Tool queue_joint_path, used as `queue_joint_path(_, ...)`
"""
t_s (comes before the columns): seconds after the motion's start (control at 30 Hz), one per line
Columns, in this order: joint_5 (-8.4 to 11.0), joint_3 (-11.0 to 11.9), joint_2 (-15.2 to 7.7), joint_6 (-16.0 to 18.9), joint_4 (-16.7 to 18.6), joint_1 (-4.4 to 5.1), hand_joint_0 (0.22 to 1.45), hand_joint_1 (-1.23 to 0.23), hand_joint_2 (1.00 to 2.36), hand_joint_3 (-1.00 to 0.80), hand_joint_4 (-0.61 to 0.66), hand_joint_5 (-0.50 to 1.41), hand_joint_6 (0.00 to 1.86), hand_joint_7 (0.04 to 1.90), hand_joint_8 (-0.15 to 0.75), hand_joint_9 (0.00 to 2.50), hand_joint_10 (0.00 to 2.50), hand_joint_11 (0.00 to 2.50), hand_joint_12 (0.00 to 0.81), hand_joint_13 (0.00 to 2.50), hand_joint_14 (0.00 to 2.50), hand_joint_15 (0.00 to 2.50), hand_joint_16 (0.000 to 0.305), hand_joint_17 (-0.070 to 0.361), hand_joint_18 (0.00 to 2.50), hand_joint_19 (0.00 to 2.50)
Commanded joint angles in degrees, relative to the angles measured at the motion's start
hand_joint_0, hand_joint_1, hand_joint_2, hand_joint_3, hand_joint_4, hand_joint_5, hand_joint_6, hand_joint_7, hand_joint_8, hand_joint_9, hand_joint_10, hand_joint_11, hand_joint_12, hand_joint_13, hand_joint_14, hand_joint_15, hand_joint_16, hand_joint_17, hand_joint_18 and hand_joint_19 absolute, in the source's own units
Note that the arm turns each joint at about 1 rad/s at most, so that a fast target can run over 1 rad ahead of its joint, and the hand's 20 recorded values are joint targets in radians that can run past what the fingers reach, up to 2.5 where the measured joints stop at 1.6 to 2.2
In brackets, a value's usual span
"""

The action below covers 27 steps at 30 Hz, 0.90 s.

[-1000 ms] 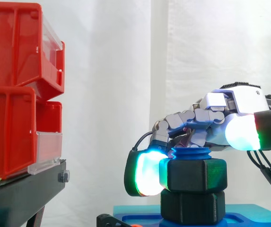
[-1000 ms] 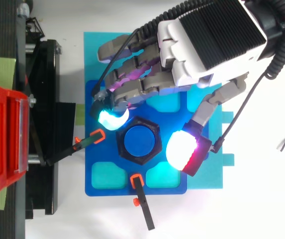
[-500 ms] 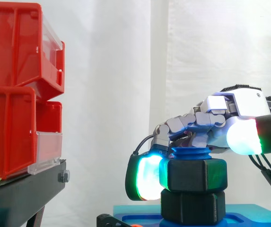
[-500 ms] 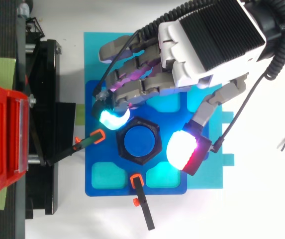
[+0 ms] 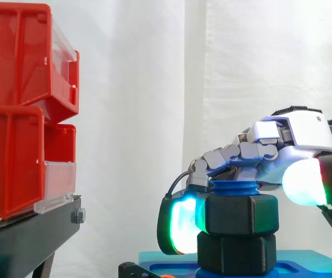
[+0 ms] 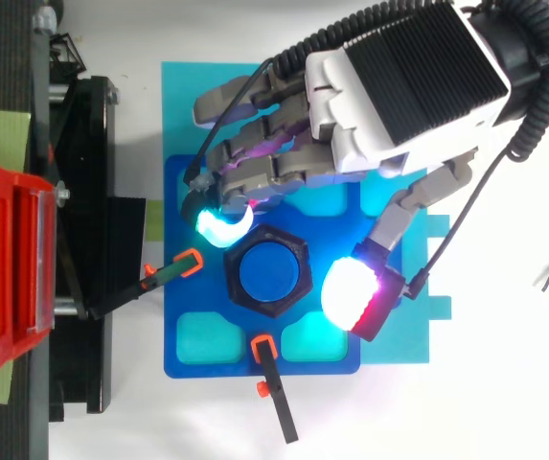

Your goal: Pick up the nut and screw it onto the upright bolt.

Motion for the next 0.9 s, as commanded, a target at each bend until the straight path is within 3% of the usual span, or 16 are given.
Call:
queue_joint_path(0.0, -0.01, 0.0, 0.0, 0.0, 0.0, 0.04, 0.45, -0.47, 1.0, -0.5, 0.21, -0.07, 0.5, 1.19, 0.292, 0.99, 0.0, 0.04, 0.372, 0.62, 0.0, 0.03, 0.044, 0.099, 0.27, 0.05)
queue_joint_path(0.3, -0.01, 0.0, 0.1, 0.0, -0.1, -0.14, 0.5, -0.65, 1.0, -0.5, 0.19, -0.07, 0.5, 1.41, 0.279, 0.96, 0.0, 0.12, 0.359, 0.61, 0.0, 0.06, 0.041, 0.092, 0.26, 0.07)
queue_joint_path(0.53, -0.01, 0.0, 0.0, 0.1, 0.2, 0.13, 0.53, -0.69, 1.0, -0.49, 0.18, -0.07, 0.5, 1.51, 0.277, 0.97, 0.0, 0.14, 0.352, 0.61, 0.0, 0.06, 0.039, 0.088, 0.26, 0.08)
queue_joint_path(0.77, -0.01, 0.0, 0.0, 0.1, 0.2, 0.22, 0.55, -0.7, 1.01, -0.39, 0.16, -0.08, 0.55, 1.51, 0.281, 0.99, 0.01, 0.16, 0.344, 0.62, 0.0, 0.07, 0.038, 0.085, 0.26, 0.09)
queue_joint_path(0.87, -0.01, 0.0, 0.1, 0.0, 0.1, 0.13, 0.57, -0.72, 1.01, -0.31, 0.17, -0.09, 0.64, 1.38, 0.291, 1.0, 0.01, 0.16, 0.361, 0.64, 0.0, 0.07, 0.041, 0.092, 0.29, 0.08)
